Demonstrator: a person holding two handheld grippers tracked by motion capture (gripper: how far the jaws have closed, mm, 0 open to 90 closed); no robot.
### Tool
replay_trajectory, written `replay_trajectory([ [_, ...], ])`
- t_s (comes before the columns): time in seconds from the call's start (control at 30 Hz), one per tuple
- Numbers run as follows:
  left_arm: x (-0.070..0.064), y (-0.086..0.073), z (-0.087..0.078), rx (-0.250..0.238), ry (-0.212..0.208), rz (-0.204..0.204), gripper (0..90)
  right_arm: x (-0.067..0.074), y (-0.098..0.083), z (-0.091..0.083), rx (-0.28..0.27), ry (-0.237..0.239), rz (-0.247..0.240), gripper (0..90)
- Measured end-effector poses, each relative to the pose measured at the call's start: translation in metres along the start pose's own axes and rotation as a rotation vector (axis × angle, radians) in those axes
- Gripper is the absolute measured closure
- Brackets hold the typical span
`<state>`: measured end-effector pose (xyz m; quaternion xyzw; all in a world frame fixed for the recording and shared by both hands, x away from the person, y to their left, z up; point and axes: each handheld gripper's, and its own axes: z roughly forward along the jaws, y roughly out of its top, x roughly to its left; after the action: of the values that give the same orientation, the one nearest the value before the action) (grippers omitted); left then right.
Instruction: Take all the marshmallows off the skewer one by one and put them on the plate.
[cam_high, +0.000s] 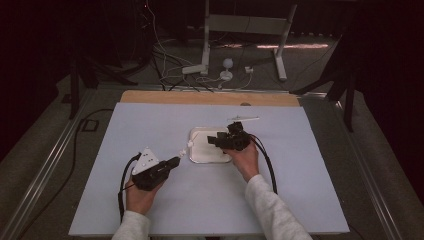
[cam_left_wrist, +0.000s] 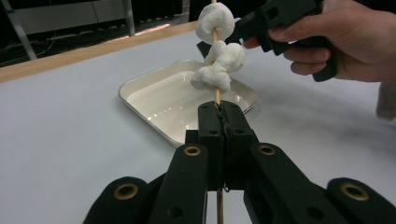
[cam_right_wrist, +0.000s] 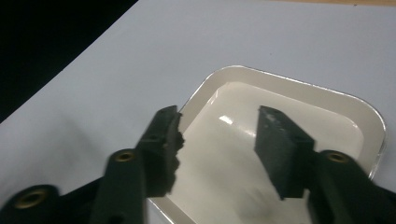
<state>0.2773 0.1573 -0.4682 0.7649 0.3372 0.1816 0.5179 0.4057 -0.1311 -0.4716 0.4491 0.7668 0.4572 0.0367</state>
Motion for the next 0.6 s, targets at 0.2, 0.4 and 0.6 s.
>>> replay_trajectory([
  [0.2,0.0,0.0,0.0,0.0,0.004,-0.001,89.5,0.006,0.001,-0.008,-0.023,0.031,-0.004,24.4],
  [0.4,0.0,0.0,0.0,-0.001,0.011,-0.003,89.5,0.016,0.002,-0.02,-0.041,0.088,0.001,17.6],
  [0.6,-0.001,0.0,0.001,-0.001,0.019,-0.001,89.5,0.028,0.001,-0.03,-0.068,0.186,0.017,21.4],
])
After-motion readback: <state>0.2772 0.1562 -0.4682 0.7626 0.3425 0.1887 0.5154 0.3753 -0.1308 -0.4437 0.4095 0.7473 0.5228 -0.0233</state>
